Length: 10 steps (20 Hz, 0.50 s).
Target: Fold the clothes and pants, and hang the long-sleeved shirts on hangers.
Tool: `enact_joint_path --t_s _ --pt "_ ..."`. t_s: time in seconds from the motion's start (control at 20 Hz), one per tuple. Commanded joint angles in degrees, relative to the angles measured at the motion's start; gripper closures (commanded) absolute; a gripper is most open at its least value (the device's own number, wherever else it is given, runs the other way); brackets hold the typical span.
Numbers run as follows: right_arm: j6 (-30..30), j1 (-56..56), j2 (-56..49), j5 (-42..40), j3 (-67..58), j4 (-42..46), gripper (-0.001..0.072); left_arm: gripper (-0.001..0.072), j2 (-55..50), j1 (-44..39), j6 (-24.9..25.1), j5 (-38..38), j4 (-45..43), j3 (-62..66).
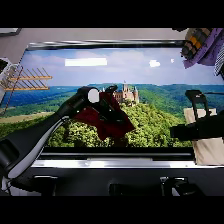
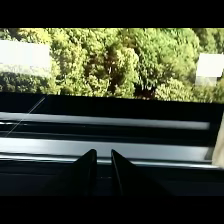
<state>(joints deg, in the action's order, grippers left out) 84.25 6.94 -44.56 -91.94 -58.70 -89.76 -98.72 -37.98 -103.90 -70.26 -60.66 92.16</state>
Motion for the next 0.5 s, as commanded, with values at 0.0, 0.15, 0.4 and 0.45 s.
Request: enact_joint_path --t_s 0.0,0.15,0.4,0.45 --pt "-8.15 0.04 0.68 1.95 0.02 -8.63 0.0554 0.0161 3.76 3.43 2.34 -3.85 0.24 -0.07" --pt "-10.19 0.02 -1.01 14.62 -1.49 -22.99 0.0553 0.0162 11.02 10.51 2.36 -8.07 -0.94 -0.07" --pt "0.24 -16.83 -11.13 13.03 -11.67 -33.00 0.0503 0.0171 20.72 21.07 3.61 -12.48 -1.51 -0.07" --pt "4.39 -20.50 -13.66 11.10 -11.23 -35.91 0.0436 0.0171 21.59 22.40 3.61 -12.48 -1.51 -0.07"
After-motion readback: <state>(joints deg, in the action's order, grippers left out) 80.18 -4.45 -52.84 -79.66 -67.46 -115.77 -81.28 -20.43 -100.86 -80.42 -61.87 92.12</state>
